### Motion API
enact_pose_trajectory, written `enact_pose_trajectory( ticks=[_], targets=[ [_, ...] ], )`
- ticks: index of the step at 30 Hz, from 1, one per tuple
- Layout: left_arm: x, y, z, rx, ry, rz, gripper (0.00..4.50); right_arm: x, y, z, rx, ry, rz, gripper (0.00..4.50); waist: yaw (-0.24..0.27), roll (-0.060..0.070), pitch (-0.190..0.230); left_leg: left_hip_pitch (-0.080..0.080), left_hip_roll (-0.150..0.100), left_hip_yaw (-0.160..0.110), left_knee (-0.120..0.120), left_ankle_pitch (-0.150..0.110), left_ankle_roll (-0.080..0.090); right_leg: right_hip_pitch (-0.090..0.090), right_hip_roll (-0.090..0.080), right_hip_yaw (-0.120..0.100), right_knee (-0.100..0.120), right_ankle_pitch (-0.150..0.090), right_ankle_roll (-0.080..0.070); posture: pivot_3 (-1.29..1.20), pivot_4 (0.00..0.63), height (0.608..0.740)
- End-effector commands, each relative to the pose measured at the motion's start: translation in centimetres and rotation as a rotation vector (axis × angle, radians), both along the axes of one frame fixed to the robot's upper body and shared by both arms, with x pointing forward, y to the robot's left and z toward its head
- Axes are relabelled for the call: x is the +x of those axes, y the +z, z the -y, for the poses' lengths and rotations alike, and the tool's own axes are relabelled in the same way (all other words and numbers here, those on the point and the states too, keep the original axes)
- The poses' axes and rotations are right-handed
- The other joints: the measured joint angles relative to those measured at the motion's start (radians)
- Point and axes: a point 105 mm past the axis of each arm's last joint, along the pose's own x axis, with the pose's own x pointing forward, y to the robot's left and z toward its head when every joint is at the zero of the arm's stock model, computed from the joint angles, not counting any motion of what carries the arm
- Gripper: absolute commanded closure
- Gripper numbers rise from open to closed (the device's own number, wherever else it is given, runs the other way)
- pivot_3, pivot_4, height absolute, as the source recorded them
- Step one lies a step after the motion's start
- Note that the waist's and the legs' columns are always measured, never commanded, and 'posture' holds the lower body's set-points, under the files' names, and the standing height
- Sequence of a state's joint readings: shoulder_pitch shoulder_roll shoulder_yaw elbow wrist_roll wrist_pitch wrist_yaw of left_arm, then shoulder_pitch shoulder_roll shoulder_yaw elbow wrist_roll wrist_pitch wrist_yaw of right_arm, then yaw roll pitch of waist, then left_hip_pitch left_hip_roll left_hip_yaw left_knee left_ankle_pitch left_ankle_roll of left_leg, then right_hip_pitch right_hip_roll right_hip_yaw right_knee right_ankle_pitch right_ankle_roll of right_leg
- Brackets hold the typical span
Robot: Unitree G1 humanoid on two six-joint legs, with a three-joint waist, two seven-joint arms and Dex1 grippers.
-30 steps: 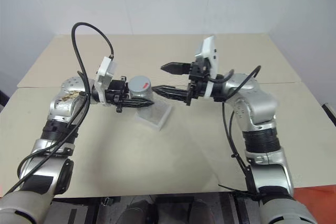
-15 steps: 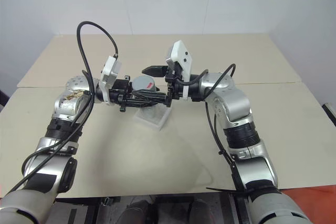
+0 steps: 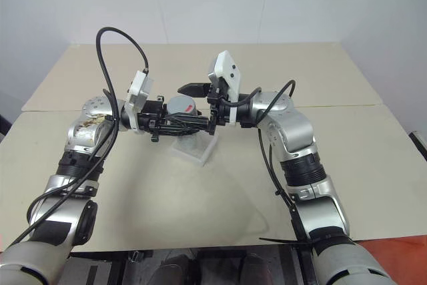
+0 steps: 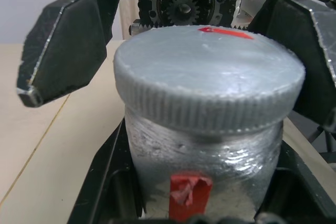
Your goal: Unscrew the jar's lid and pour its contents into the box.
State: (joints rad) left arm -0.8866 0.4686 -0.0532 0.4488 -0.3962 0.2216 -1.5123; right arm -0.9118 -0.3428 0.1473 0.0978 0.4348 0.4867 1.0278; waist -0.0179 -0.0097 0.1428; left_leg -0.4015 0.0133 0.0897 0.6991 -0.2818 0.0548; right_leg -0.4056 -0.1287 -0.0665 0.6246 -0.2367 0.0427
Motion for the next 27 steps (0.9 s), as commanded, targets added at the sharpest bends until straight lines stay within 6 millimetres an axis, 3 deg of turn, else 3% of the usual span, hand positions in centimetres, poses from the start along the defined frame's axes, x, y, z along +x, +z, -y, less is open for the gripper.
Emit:
enact_pose_trajectory(
  ticks=[1, 18, 22, 27],
  targets=[
    [-0.6, 0.9, -0.3, -0.003, -0.03, 0.045, 2.5, 0.8, 1.6, 2.2, 0.034, -0.075, 0.062, 0.07, 0.0, 0.0, 0.0, 0.0, 0.0, 0.0, 0.0, 0.0, 0.0, 0.0, 0.0, 0.0, 0.0, 0.0, 0.0, 0.0, 0.15, 0.74],
    [-0.7, 0.5, -0.9, 0.003, -0.012, 0.036, 2.5, 0.9, 1.4, 6.5, 0.066, -0.177, 0.046, 0.07, 0.0, 0.0, 0.0, 0.0, 0.0, 0.001, 0.0, 0.0, 0.0, 0.0, 0.0, 0.0, 0.0, 0.0, 0.0, 0.0, 0.15, 0.74],
    [-0.5, 0.5, -0.8, -0.001, -0.005, 0.032, 2.5, 0.2, 1.5, 6.5, 0.06, -0.156, 0.056, 0.07, 0.002, 0.0, 0.0, 0.0, 0.0, 0.001, 0.0, 0.0, 0.0, 0.0, 0.0, 0.0, 0.0, 0.0, 0.0, 0.0, 0.15, 0.74],
    [0.0, 0.4, -0.4, -0.008, 0.009, 0.027, 2.5, -1.5, 1.9, 5.0, 0.056, -0.074, 0.082, 0.07, 0.003, 0.0, 0.0, 0.0, 0.0, 0.0, 0.0, 0.0, 0.0, 0.0, 0.0, 0.0, 0.0, 0.0, 0.0, 0.0, 0.15, 0.74]
  ],
)
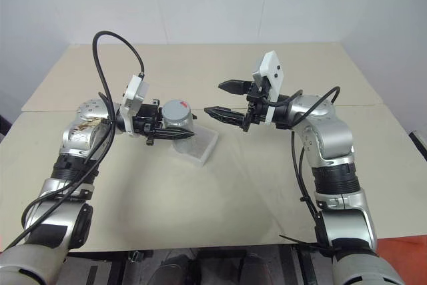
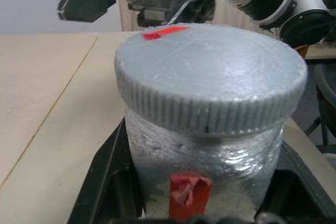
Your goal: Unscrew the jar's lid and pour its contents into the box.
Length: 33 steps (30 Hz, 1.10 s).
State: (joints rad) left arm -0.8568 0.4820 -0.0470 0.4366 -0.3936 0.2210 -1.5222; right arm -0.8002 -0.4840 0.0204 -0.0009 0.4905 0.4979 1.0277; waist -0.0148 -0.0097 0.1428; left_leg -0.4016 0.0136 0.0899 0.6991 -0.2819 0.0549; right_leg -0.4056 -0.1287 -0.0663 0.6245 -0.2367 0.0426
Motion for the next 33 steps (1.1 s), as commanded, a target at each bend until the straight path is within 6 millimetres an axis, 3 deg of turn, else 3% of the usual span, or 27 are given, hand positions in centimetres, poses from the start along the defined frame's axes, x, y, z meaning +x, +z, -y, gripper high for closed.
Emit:
enact_pose_trajectory(
  ticks=[1, 19, 33],
  targets=[
    [0.3, 1.1, 0.3, -0.019, 0.002, 0.039, 2.5, -1.7, 1.5, -1.0, 0.017, 0.064, 0.062, 0.07, 0.0, 0.0, 0.0, 0.0, 0.0, 0.0, 0.0, 0.0, 0.0, 0.0, 0.0, 0.0, 0.0, 0.0, 0.0, 0.0, 0.15, 0.74],
    [0.7, 1.2, 1.0, -0.032, -0.006, 0.043, 2.5, -1.3, 1.3, -5.8, -0.009, 0.093, 0.079, 0.07, -0.001, 0.0, 0.0, 0.0, 0.0, 0.0, 0.0, 0.0, 0.0, 0.0, 0.0, 0.0, 0.0, 0.0, 0.0, 0.0, 0.15, 0.74],
    [0.5, 1.2, 0.7, -0.026, -0.006, 0.049, 2.5, 0.0, 1.0, -5.5, -0.017, 0.052, 0.063, 0.07, -0.003, 0.0, 0.0, 0.0, 0.0, 0.0, 0.0, 0.0, 0.0, 0.0, 0.0, 0.0, 0.0, 0.0, 0.0, 0.0, 0.15, 0.74]
  ],
)
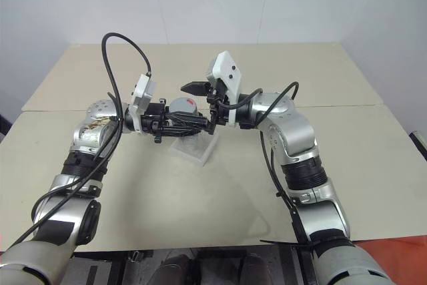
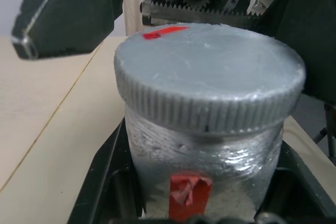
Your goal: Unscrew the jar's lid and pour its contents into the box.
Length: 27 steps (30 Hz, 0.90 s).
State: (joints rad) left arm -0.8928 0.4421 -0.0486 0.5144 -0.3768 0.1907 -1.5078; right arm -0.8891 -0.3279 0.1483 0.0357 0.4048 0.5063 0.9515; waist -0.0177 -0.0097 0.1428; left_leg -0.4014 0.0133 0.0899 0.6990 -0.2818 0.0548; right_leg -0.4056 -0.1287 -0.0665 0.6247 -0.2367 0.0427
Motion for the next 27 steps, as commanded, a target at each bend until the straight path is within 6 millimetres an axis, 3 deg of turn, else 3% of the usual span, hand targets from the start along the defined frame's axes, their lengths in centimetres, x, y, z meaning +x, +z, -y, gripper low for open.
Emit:
enact_pose_trajectory(
  ticks=[1, 27],
  targets=[
    [-0.3, 1.4, -0.1, -0.004, -0.015, 0.061, 2.5, 0.1, 1.3, 0.5, 0.014, -0.017, 0.062, 0.07, 0.0, 0.0, 0.0, 0.0, 0.0, 0.0, 0.0, 0.0, 0.0, 0.0, 0.0, 0.0, 0.0, 0.0, 0.0, 0.0, 0.15, 0.74],
    [-0.4, 1.3, -0.2, -0.002, -0.021, 0.06, 2.5, 0.8, 1.0, 5.5, 0.018, -0.125, 0.046, 0.07, 0.004, 0.0, 0.0, 0.0, 0.0, 0.0, 0.0, 0.0, 0.0, 0.0, 0.0, 0.0, 0.0, 0.0, 0.0, 0.0, 0.15, 0.74]
  ],
)
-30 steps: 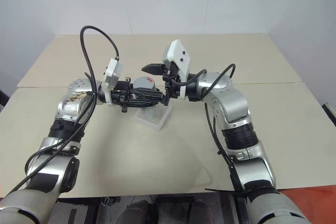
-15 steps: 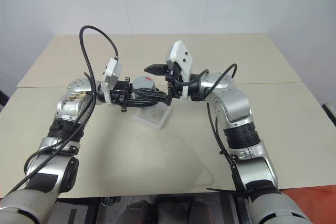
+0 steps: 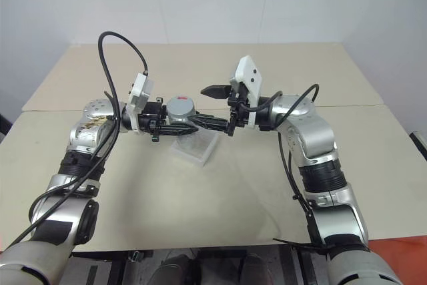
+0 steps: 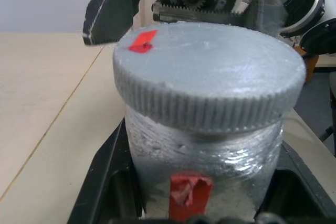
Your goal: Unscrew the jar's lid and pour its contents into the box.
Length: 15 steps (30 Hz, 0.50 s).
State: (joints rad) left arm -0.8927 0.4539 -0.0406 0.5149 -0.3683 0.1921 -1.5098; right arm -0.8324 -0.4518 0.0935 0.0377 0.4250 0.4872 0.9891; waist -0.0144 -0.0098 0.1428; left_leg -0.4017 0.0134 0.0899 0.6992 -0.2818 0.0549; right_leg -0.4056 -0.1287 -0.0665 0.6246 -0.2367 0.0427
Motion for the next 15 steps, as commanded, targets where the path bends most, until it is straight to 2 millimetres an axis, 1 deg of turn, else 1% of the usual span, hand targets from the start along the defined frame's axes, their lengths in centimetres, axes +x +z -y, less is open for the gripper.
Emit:
enact_pose_trajectory(
  ticks=[1, 5, 8, 15],
  targets=[
    [-0.5, 1.3, 0.3, -0.011, -0.036, 0.056, 2.5, -0.1, 1.7, 1.4, 0.048, -0.04, 0.054, 0.07, 0.0, 0.0, 0.0, 0.0, 0.0, 0.0, 0.0, 0.0, 0.0, 0.0, 0.0, 0.0, 0.0, 0.0, 0.0, 0.0, 0.15, 0.74],
    [-0.4, 1.2, 0.1, -0.01, -0.034, 0.053, 2.5, -0.4, 1.6, 2.2, 0.044, -0.041, 0.051, 0.07, 0.0, 0.0, 0.0, 0.0, 0.0, 0.0, 0.0, 0.0, 0.0, 0.0, 0.0, 0.0, 0.0, 0.0, 0.0, 0.0, 0.15, 0.74],
    [-0.5, 1.2, 0.1, -0.011, -0.035, 0.051, 2.5, -0.9, 1.6, 2.3, 0.043, -0.023, 0.046, 0.07, 0.0, 0.0, 0.0, 0.0, 0.0, 0.0, 0.0, 0.0, 0.0, 0.0, 0.0, 0.0, 0.0, 0.0, 0.0, 0.0, 0.15, 0.74],
    [-0.4, 1.2, 0.3, -0.009, -0.039, 0.048, 2.5, -3.1, 2.2, 0.1, 0.057, 0.077, 0.071, 0.07, 0.0, 0.0, 0.0, 0.0, 0.0, 0.0, 0.0, 0.0, 0.0, 0.0, 0.0, 0.0, 0.0, 0.0, 0.0, 0.0, 0.15, 0.74]
  ],
)
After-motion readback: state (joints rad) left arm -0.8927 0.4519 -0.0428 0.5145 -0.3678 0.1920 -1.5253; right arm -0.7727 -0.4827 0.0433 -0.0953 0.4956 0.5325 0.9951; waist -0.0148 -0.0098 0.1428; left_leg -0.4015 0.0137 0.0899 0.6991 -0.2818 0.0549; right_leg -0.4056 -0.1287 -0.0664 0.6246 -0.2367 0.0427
